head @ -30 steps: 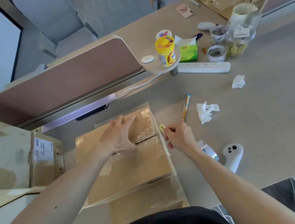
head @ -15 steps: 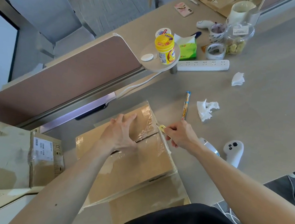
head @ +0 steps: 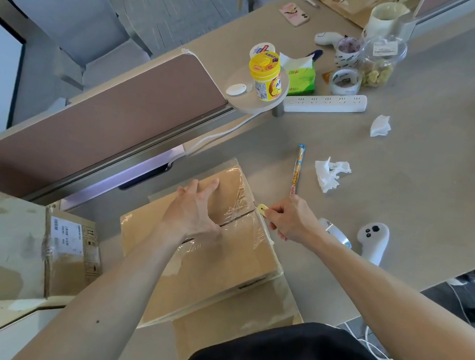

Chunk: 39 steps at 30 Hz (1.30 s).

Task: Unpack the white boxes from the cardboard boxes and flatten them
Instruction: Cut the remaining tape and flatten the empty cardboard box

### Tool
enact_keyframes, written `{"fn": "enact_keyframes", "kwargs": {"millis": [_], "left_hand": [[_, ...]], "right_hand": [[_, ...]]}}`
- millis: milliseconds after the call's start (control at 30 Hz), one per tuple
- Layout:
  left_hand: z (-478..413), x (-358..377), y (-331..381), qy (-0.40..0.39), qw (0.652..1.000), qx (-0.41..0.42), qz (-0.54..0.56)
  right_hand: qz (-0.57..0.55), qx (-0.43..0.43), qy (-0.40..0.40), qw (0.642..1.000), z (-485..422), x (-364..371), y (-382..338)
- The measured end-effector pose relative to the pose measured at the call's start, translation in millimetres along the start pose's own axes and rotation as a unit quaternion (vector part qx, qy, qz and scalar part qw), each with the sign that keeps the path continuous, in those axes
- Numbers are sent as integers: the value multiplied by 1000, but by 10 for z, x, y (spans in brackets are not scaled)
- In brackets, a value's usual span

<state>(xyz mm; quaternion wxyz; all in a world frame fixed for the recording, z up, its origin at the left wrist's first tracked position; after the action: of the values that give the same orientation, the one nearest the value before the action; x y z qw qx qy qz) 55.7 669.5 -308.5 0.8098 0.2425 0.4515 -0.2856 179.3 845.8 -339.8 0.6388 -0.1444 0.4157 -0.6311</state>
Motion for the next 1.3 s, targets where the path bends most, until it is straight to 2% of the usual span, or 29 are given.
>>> {"fn": "enact_keyframes", "kwargs": {"millis": [467, 900, 1100, 1200, 1300], "left_hand": [[-13, 19, -19, 16, 1000, -7, 10], [-18, 32, -33, 15, 1000, -5, 15], [-22, 42, -45, 18, 1000, 4, 10], [-33, 40, -67, 15, 1000, 11, 2], [12, 71, -75, 6, 1000, 13, 6]], "right_hand": [[-3, 34, -12, 999, 168, 5, 165], [56, -1, 10, 998, 273, 38, 192], [87, 20, 5, 996, 393, 93, 326], [80, 36, 11, 996, 439, 53, 389], [17, 56, 40, 997, 491, -52, 373]]}}
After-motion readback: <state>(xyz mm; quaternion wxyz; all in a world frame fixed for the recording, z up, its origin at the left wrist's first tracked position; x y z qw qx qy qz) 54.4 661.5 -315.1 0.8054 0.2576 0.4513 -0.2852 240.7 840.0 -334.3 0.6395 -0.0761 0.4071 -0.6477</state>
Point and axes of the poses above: each hand's wrist, its own z-axis away from the middle knuckle, its own x-axis out of the palm, y = z × x, the point moved 6 cm from there along -z, towards the middle knuckle, and after that the axes turned 15 degrees about x, right-handed, at the moved point
